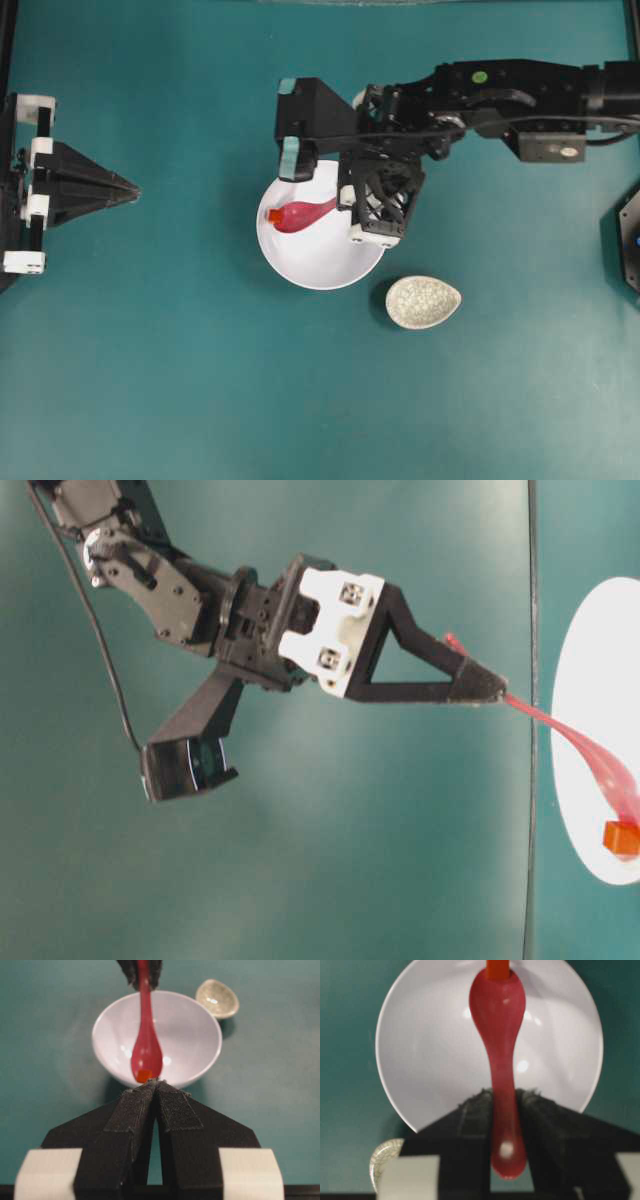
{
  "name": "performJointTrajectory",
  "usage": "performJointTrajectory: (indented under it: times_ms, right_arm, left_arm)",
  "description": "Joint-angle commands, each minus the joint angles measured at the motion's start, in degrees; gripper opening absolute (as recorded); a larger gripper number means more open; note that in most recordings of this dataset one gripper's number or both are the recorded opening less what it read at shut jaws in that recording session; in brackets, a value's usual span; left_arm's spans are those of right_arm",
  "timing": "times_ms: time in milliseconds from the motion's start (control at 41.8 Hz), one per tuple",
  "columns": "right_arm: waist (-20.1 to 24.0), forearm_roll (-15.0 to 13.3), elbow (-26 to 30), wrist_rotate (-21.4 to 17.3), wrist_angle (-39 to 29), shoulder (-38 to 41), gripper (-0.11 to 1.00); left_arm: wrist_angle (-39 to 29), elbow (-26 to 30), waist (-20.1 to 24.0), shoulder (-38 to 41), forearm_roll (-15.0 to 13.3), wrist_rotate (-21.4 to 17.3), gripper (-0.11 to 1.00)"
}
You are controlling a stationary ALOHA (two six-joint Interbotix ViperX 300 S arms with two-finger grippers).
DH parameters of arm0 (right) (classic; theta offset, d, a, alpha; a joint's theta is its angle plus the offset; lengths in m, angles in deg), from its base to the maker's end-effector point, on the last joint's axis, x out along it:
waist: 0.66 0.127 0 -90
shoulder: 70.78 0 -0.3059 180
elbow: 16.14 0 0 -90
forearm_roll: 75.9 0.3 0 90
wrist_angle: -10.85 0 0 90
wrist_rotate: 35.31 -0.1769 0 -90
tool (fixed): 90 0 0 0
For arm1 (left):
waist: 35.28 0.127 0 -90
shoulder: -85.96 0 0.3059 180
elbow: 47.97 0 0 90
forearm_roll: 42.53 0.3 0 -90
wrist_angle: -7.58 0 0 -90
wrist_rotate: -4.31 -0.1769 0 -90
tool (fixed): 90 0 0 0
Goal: Grip the spoon and scoop the red block from the bowl with right arm.
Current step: 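Drag the spoon under the red cube to scoop it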
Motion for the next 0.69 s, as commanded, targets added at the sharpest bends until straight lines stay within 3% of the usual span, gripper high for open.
performJointTrajectory:
  times_ms: [0, 311, 669]
  right_arm:
    - [0.1, 0.2, -0.6, -0.1, 2.0, -2.8, 0.24]
    - [0.1, 0.2, -5.0, -0.2, 7.7, -5.4, 0.24]
    - [0.1, 0.2, -6.2, -0.1, 8.7, -5.9, 0.24]
  left_arm:
    - [0.4, 1.4, 0.2, 0.1, 0.1, 0.0, 0.0]
    - [0.4, 1.4, 0.2, 0.1, 0.1, 0.0, 0.0]
    - [0.4, 1.4, 0.2, 0.1, 0.1, 0.0, 0.0]
